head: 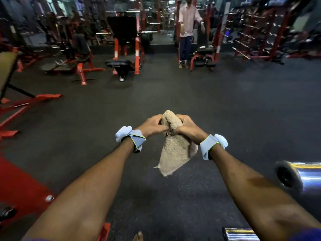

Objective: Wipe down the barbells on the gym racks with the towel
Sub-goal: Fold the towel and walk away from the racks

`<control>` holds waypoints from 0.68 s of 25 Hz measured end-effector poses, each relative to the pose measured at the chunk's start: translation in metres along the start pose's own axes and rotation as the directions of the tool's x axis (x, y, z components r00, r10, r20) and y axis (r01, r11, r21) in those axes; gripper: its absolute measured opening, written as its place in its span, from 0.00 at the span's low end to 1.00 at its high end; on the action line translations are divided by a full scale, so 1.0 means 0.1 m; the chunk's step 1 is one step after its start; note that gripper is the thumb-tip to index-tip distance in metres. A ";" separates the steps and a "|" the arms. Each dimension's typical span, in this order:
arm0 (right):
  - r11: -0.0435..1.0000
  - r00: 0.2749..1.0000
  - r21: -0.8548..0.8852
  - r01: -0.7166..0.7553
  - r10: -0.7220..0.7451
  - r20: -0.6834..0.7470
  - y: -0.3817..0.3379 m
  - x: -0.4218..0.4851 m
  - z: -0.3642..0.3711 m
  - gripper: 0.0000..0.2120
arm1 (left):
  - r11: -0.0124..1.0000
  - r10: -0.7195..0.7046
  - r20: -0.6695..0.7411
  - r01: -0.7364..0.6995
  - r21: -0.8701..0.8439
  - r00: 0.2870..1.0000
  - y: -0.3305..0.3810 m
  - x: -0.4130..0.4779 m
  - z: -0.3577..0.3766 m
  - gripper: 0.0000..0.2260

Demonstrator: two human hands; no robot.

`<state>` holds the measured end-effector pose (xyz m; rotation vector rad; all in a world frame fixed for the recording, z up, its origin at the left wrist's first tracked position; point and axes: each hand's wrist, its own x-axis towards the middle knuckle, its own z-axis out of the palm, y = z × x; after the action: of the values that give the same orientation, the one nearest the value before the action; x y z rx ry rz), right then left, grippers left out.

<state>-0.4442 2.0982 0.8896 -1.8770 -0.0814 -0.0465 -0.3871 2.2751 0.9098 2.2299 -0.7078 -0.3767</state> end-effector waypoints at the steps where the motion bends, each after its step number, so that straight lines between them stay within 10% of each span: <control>1: 1.000 1.000 -0.004 -0.024 0.024 -0.006 0.05 0.06 -0.02 0.19 | 0.998 0.011 -0.043 -0.008 0.066 0.999 -0.06 0.09 0.00 0.18; 7: 0.988 0.983 0.072 -0.136 0.143 -0.118 0.26 0.57 -0.20 0.27 | 0.983 0.163 -0.255 -0.134 0.129 0.953 -0.30 0.84 -0.12 0.18; 17: 0.947 0.935 -0.018 -0.320 0.312 -0.169 0.33 1.79 -0.21 0.33 | 0.944 0.303 -0.175 -0.269 0.192 0.937 -0.76 2.03 -0.75 0.13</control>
<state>-0.2630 2.0740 0.8775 -1.9031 0.3386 0.0191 -0.1607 2.2409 0.8941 2.2336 -0.9664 0.0568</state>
